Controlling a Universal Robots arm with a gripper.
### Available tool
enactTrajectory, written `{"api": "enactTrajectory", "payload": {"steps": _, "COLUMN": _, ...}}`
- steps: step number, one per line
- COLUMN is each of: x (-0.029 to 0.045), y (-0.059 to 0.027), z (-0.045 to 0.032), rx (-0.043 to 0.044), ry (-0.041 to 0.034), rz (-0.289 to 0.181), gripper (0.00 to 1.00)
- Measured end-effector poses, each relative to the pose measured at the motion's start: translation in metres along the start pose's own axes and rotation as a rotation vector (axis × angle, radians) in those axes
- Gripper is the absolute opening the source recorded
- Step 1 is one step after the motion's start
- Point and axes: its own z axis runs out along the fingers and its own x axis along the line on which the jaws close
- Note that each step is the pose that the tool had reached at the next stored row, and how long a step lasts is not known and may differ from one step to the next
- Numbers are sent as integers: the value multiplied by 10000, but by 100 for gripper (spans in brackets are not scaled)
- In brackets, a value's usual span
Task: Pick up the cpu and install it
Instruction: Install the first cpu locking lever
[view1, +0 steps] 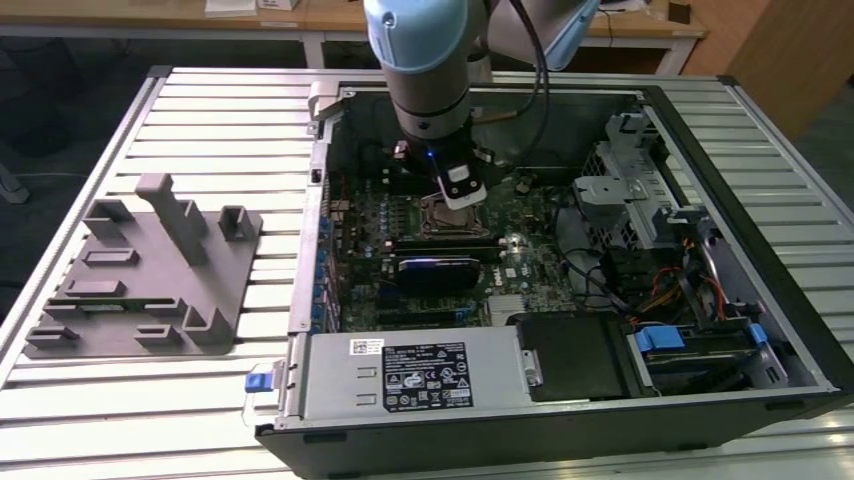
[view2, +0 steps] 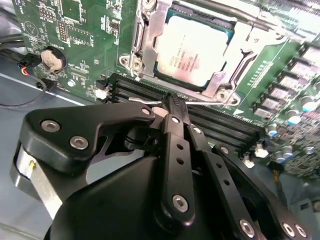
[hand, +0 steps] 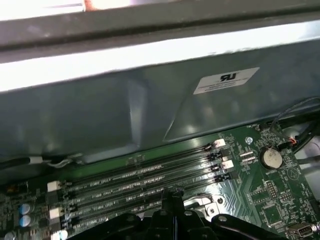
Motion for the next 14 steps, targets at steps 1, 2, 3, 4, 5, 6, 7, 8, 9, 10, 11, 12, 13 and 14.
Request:
{"api": "enactTrajectory", "payload": {"steps": 1, "x": 0, "y": -1, "z": 2, "rx": 69, "ry": 11, "rz": -97, "gripper": 11}}
{"api": "enactTrajectory", "payload": {"steps": 2, "x": 0, "y": -2, "z": 4, "rx": 124, "ry": 24, "rz": -182, "gripper": 11}}
{"api": "enactTrajectory", "payload": {"steps": 3, "x": 1, "y": -2, "z": 8, "rx": 149, "ry": 40, "rz": -256, "gripper": 11}}
{"api": "enactTrajectory", "payload": {"steps": 4, "x": 2, "y": -1, "z": 11, "rx": 159, "ry": 56, "rz": -314, "gripper": 11}}
{"api": "enactTrajectory", "payload": {"steps": 5, "x": 3, "y": 1, "z": 13, "rx": 158, "ry": 71, "rz": -356, "gripper": 11}}
{"api": "enactTrajectory", "payload": {"steps": 6, "x": 4, "y": 3, "z": 15, "rx": 157, "ry": 79, "rz": -375, "gripper": 11}}
{"api": "enactTrajectory", "payload": {"steps": 7, "x": 6, "y": 7, "z": 17, "rx": 158, "ry": 79, "rz": -377, "gripper": 11}}
{"api": "enactTrajectory", "payload": {"steps": 8, "x": 7, "y": 12, "z": 20, "rx": 156, "ry": 79, "rz": -377, "gripper": 11}}
{"api": "enactTrajectory", "payload": {"steps": 9, "x": 9, "y": 18, "z": 23, "rx": 154, "ry": 80, "rz": -379, "gripper": 11}}
{"api": "enactTrajectory", "payload": {"steps": 10, "x": 11, "y": 25, "z": 26, "rx": 155, "ry": 79, "rz": -378, "gripper": 11}}
{"api": "enactTrajectory", "payload": {"steps": 11, "x": 14, "y": 32, "z": 29, "rx": 156, "ry": 80, "rz": -378, "gripper": 11}}
{"api": "enactTrajectory", "payload": {"steps": 12, "x": 16, "y": 41, "z": 33, "rx": 156, "ry": 80, "rz": -379, "gripper": 11}}
{"api": "enactTrajectory", "payload": {"steps": 13, "x": 18, "y": 48, "z": 35, "rx": 156, "ry": 80, "rz": -379, "gripper": 11}}
{"api": "enactTrajectory", "payload": {"steps": 14, "x": 20, "y": 53, "z": 37, "rx": 155, "ry": 80, "rz": -379, "gripper": 11}}
